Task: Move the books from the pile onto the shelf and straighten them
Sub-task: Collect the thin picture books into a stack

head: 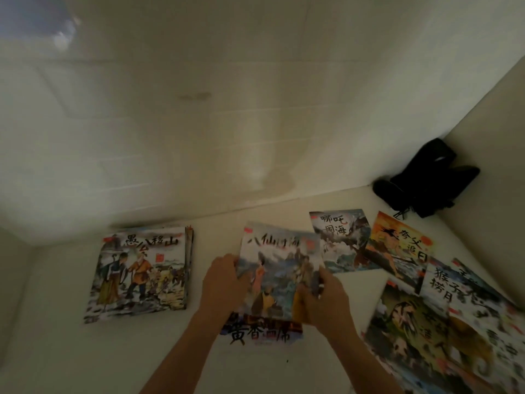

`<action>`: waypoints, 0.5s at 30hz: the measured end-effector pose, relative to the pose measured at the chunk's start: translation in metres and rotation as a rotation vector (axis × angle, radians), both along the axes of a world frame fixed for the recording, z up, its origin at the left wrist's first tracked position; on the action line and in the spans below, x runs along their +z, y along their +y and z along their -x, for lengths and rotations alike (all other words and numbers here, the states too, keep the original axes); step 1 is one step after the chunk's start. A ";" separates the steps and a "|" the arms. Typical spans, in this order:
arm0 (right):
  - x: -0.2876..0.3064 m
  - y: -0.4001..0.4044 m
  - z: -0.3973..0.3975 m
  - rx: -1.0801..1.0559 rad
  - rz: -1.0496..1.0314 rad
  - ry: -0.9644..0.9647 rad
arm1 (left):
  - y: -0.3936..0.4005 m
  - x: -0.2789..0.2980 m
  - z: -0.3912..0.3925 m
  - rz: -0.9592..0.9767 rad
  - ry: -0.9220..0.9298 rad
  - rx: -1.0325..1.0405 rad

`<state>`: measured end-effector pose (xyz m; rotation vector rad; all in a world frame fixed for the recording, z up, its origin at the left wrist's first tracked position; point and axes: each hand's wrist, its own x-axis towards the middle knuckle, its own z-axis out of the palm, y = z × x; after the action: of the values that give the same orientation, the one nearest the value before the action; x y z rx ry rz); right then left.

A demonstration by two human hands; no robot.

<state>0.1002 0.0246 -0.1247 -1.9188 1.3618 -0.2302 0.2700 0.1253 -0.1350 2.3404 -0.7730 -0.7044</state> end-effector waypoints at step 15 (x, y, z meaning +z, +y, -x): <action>-0.048 0.025 -0.013 -0.175 -0.203 0.109 | 0.013 -0.022 0.022 -0.211 0.211 0.204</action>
<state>0.1137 0.0496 -0.1724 -1.6667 1.5655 -0.0691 0.2480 0.1386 -0.1569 2.4360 -0.3767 -0.9611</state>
